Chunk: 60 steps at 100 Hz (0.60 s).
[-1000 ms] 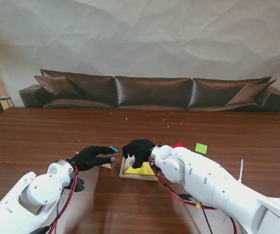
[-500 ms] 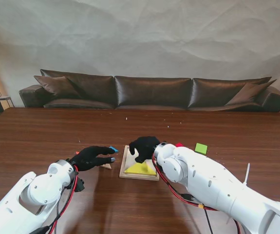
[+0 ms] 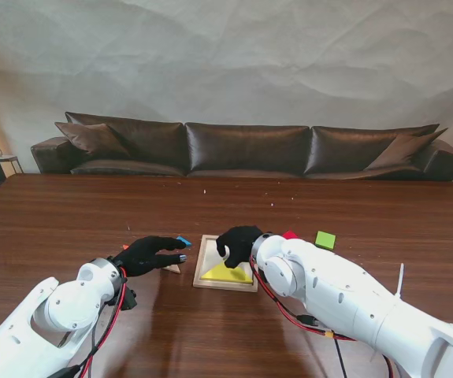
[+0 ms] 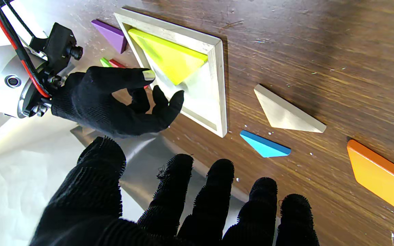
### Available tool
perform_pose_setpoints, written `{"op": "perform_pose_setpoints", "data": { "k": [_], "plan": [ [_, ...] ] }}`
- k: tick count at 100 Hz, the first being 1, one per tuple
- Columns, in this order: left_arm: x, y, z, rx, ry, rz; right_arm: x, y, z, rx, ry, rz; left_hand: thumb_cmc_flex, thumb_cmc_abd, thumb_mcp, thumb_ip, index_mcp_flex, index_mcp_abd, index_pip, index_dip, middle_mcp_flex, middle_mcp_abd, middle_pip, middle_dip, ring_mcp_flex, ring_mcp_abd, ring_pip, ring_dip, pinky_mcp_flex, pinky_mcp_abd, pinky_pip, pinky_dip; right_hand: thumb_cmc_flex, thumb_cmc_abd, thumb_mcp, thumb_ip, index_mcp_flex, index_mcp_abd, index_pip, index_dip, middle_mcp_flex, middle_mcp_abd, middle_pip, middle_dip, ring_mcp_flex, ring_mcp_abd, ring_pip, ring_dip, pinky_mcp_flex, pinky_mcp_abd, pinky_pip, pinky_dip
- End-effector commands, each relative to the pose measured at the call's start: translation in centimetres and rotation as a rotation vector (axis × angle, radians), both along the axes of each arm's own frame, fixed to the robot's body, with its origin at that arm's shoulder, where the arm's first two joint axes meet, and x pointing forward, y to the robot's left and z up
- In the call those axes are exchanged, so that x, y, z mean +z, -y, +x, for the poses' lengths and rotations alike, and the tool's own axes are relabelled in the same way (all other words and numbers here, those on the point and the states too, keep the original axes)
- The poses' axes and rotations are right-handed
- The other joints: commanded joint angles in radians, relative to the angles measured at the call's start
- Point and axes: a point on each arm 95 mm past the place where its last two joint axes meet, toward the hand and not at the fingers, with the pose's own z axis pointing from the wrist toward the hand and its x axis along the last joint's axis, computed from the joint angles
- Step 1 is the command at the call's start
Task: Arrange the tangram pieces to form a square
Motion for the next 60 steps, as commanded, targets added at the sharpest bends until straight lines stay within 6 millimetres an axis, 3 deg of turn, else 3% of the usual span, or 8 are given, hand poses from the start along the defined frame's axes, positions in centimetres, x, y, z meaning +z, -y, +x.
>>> {"op": "perform_pose_setpoints", "data": {
  "k": [1,60],
  "plan": [
    [-0.21,0.14,-0.12,-0.01,-0.02,0.001,-0.35,0.21,-0.04,0.003,-0.01,-0.025,0.025,0.03,-0.022,0.042,0.018,0.007,0.001,0.002,0.009,0.009,0.0,0.01,0.024,0.009,0.01,0.009,-0.003,-0.02,-0.017,0.011,-0.047,0.023,-0.016,0.029,0.013,-0.003,0.003,-0.013,-0.007,-0.03,0.022,0.024,0.034,-0.021,0.025,0.01,-0.072,-0.014,0.059,0.023],
    [-0.28,0.16,-0.03,-0.015,-0.021,0.001,-1.14,-0.08,-0.55,0.025,-0.006,0.005,0.027,0.03,-0.024,0.042,0.019,0.008,0.001,0.002,0.011,0.008,0.0,0.01,0.027,0.01,0.011,0.01,-0.004,-0.02,-0.017,0.012,-0.03,-0.005,-0.018,0.019,0.119,-0.025,0.085,0.066,0.012,-0.023,-0.006,0.007,0.058,-0.024,0.039,0.004,-0.056,-0.016,0.078,0.023]
  ]
}}
